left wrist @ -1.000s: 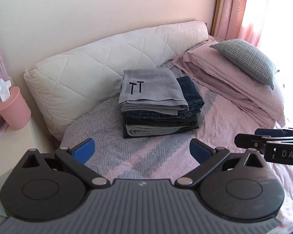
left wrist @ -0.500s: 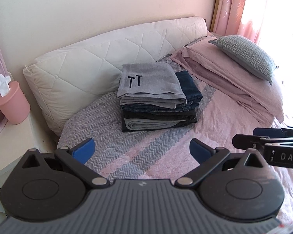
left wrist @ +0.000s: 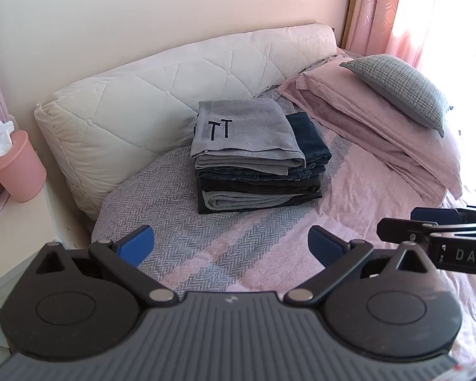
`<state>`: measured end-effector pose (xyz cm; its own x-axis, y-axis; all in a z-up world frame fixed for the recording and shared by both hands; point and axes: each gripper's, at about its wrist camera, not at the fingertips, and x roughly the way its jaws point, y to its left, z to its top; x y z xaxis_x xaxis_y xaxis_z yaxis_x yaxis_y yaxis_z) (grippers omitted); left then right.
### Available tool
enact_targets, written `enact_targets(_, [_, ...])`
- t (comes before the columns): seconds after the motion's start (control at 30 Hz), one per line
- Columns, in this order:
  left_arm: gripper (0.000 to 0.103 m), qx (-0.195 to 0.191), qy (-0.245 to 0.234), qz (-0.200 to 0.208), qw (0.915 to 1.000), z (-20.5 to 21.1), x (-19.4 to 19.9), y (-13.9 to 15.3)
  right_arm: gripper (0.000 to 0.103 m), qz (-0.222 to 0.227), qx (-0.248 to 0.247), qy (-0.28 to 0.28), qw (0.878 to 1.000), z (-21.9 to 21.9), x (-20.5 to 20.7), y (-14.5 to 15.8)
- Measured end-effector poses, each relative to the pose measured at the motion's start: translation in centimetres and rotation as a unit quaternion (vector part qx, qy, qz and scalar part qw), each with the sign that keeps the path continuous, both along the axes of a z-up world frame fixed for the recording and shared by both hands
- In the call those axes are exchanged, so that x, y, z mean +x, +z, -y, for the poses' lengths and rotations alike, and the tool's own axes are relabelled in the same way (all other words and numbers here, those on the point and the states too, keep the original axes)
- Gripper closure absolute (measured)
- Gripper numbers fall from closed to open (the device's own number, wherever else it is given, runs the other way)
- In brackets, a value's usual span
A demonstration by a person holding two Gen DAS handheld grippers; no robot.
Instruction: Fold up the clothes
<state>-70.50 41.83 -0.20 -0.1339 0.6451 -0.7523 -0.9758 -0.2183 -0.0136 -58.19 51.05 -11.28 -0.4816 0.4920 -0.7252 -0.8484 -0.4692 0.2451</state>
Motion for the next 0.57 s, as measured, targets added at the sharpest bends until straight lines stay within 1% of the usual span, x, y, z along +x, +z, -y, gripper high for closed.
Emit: enact_targets(0.57, [0.001,-0.008,-0.014,0.001,0.9999,-1.4,0.1,-0.7,0.045,0.003,-0.011,-0.010,1.000,-1.2,-0.2,-0.7])
